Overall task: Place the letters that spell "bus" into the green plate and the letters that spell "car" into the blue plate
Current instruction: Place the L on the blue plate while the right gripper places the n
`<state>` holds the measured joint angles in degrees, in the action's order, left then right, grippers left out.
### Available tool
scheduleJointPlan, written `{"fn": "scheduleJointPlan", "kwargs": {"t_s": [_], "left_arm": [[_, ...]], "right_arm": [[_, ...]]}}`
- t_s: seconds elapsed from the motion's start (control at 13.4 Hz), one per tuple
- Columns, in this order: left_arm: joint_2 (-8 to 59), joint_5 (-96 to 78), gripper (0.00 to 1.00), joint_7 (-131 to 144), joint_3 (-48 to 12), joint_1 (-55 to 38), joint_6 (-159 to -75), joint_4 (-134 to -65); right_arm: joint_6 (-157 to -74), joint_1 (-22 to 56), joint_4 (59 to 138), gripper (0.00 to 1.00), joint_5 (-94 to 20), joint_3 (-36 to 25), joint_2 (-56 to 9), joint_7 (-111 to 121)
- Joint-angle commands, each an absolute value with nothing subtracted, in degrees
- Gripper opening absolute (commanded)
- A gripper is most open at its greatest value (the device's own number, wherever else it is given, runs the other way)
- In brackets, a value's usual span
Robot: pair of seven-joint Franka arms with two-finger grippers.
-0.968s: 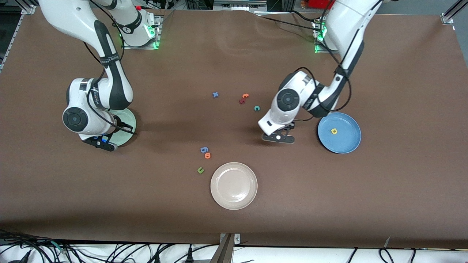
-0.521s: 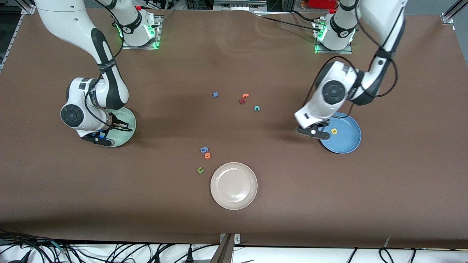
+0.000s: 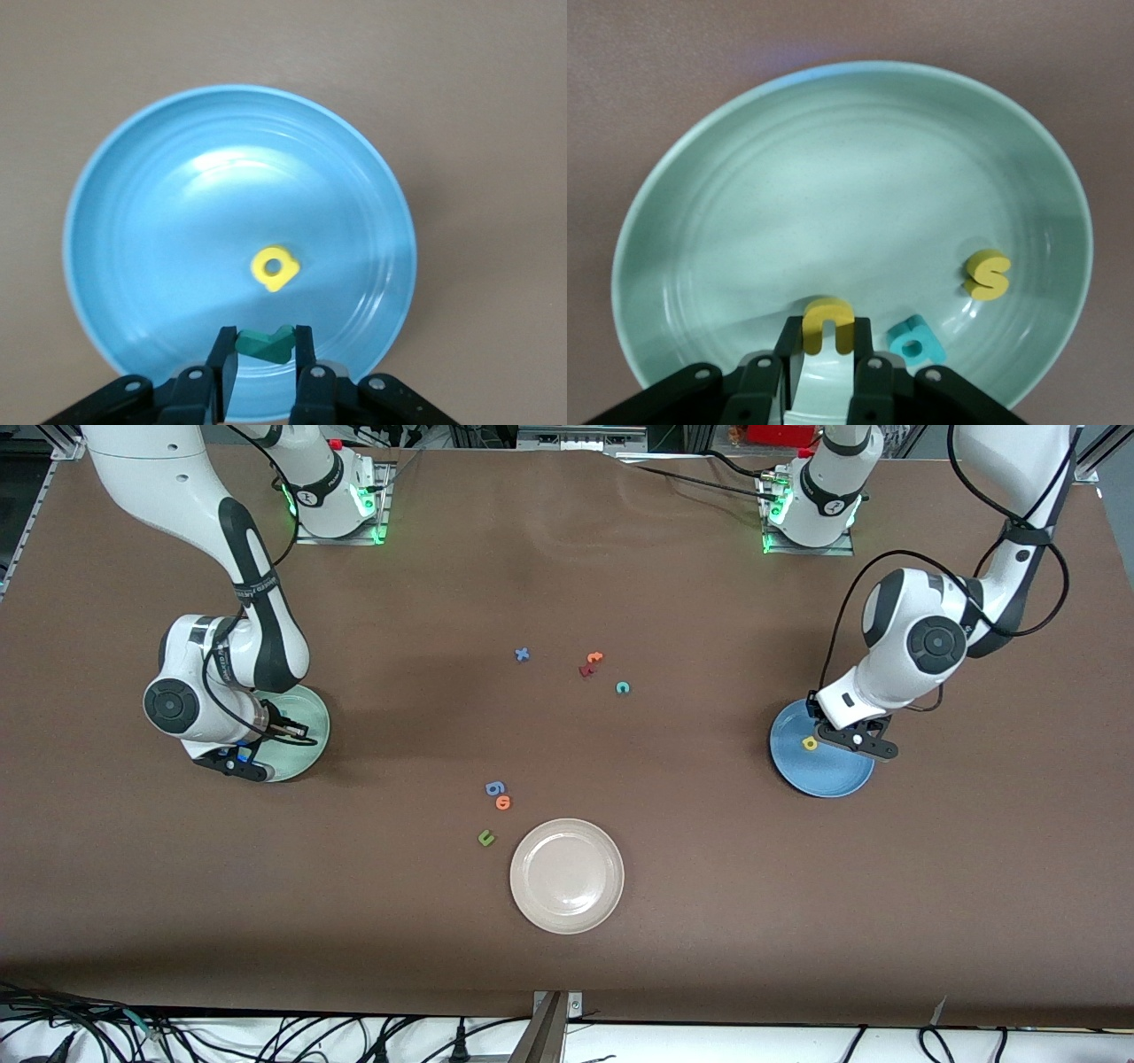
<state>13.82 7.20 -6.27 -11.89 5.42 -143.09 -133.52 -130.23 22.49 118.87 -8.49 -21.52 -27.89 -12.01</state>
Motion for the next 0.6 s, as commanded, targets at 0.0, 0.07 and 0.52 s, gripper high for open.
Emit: {"fn": "scheduleJointPlan", "kwargs": {"t_s": [0.0, 0.07, 0.52], "left_arm": [[12.3, 8.79, 0.52, -5.54, -12.3, 5.62, -146.6, -137.2], [12.48, 8.35, 0.91, -5.45, -12.3, 5.63, -146.6, -136.76], [15.2, -2.36, 1.0, -0.91, -13.71, -0.5, -138.44, -128.07]], "right_arm": [[-131.04, 22.32, 119.0, 0.13, -15.26, -21.09, -27.95, -8.72], [-131.13, 22.67, 118.92, 0.13, -16.77, -21.09, -28.3, -7.48], [-131.48, 22.41, 118.65, 0.99, -16.87, -21.09, -28.83, -6.06]]}}
